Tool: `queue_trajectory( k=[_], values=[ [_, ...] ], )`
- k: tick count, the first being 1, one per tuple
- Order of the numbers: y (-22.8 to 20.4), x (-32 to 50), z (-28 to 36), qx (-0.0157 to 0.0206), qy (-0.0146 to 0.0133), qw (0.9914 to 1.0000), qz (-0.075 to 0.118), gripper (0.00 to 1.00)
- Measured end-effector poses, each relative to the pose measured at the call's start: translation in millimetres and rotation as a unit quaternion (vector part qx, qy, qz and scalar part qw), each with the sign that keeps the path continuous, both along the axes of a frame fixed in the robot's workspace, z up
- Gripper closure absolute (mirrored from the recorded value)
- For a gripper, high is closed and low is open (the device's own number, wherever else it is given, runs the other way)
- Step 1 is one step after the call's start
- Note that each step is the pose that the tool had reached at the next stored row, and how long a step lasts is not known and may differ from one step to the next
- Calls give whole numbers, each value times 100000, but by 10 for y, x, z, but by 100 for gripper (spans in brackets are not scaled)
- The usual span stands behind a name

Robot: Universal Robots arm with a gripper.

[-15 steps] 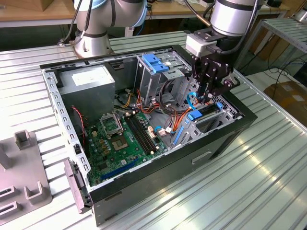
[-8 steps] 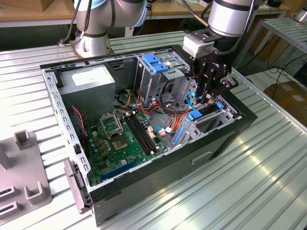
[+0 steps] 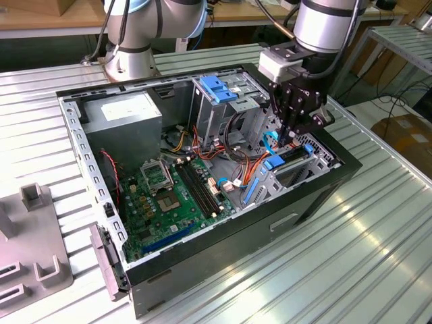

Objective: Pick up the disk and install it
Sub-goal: 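Insert the first disk wire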

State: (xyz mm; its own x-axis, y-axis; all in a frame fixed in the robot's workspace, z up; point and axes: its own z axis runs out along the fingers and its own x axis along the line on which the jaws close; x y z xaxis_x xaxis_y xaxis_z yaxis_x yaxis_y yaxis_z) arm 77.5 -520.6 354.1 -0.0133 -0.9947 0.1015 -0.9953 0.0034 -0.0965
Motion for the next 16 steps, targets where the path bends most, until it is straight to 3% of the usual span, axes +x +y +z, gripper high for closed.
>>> queue_trajectory(
  k=[7, 8, 9, 10, 11, 14, 16],
  values=[
    [-22, 135, -1, -177, 104, 100000, 2, 84],
    [-22, 136, -1, -179, 462, 99999, 1, 84],
    [-23, 138, -2, -175, 1786, 99984, -56, 84],
    [-24, 143, -1, -180, 2310, 99973, -130, 84],
    [-25, 150, -1, -204, 2531, 99968, -224, 84],
    [-54, 203, -9, -206, 2696, 99963, -416, 84],
    [-62, 221, -9, -206, 2983, 99954, -494, 84]
  ],
)
